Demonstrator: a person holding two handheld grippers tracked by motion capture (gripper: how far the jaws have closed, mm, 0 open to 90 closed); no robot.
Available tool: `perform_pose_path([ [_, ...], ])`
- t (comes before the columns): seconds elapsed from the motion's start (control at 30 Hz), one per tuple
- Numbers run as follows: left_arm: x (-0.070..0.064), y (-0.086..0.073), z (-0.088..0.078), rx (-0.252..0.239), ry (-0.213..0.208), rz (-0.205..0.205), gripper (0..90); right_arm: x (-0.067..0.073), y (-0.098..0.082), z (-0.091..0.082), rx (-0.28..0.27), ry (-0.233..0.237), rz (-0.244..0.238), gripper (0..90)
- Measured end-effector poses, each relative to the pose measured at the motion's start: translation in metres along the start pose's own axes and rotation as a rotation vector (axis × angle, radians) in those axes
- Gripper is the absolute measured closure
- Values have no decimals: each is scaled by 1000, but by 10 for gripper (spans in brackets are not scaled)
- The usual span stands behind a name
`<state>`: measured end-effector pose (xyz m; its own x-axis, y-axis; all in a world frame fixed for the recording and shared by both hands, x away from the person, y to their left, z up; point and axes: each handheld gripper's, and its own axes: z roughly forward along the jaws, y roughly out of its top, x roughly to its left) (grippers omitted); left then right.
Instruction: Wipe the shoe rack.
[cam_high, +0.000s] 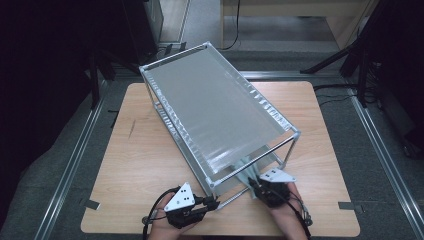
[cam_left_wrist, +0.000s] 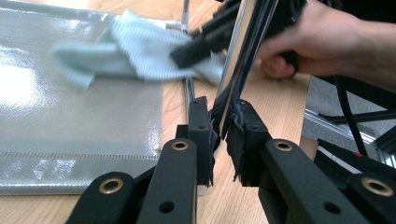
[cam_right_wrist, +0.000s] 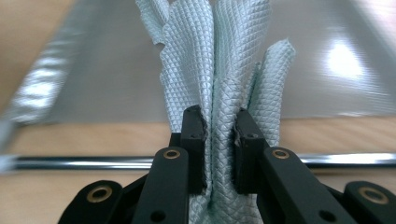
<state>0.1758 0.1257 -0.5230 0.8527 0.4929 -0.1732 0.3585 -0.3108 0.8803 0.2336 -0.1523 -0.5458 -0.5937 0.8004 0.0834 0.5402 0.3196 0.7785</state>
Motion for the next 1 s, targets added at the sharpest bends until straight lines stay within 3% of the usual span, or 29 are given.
perform_pose_path([
  [0.23,0,0,0,2,0,4,801,60,-4,8,9,129,-101,787],
  [0.3,0,0,0,1,-1,3,802,67,-5,8,8,125,-126,788],
  [0.37,0,0,0,1,1,3,802,66,-4,6,9,128,-137,789],
  [0.43,0,0,0,1,0,3,802,59,-4,3,11,120,-126,789],
  [0.53,0,0,0,0,-2,2,802,40,-4,-3,5,50,-136,791],
  [0.77,0,0,0,1,-3,4,802,-25,-5,-17,8,-90,15,793],
  [0.83,0,0,0,0,-3,4,802,-40,-5,-19,1,-142,34,792],
  [0.9,0,0,0,0,-4,4,802,-53,-6,-21,-3,-201,48,790],
  [1.0,1,0,0,1,-5,5,802,-61,-8,-23,-8,-220,75,791],
])
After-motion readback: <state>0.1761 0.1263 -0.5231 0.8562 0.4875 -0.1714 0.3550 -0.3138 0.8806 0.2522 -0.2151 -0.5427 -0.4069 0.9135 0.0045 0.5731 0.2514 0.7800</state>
